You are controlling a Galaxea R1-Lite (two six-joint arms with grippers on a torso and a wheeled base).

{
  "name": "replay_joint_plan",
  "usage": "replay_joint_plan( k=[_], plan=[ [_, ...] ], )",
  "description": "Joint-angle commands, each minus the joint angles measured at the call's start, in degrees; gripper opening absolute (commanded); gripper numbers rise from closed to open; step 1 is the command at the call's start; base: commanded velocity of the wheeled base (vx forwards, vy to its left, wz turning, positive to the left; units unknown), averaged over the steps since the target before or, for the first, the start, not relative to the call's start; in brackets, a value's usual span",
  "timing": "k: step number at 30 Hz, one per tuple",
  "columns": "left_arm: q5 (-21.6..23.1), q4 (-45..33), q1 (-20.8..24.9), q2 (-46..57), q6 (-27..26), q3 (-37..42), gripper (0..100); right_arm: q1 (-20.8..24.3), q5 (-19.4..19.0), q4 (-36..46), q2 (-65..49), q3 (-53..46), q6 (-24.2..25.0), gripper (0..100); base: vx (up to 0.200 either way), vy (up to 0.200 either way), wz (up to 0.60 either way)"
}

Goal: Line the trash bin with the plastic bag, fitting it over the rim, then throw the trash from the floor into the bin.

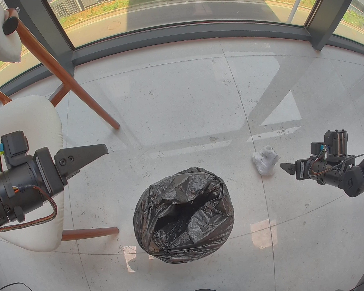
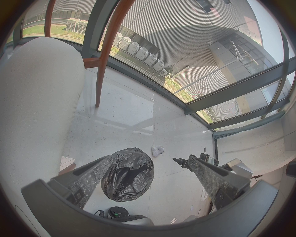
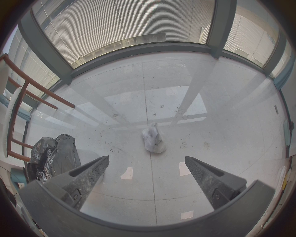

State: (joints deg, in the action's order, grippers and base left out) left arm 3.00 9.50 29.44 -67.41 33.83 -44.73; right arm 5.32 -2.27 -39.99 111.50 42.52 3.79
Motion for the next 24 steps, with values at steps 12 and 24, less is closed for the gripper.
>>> replay_joint_plan(
  k=[12,24],
  plan=[
    [-1.5,0.4,-0.3,-0.5,0.5,-3.5,100,0.9,-0.4,0.2,11.4,11.4,-0.1,100,0.0,-0.183,0.0],
    [-1.7,0.3,-0.5,0.4,6.8,-4.2,100,7.4,-0.3,0.1,21.4,22.7,0.1,100,0.0,0.0,0.0]
  ],
)
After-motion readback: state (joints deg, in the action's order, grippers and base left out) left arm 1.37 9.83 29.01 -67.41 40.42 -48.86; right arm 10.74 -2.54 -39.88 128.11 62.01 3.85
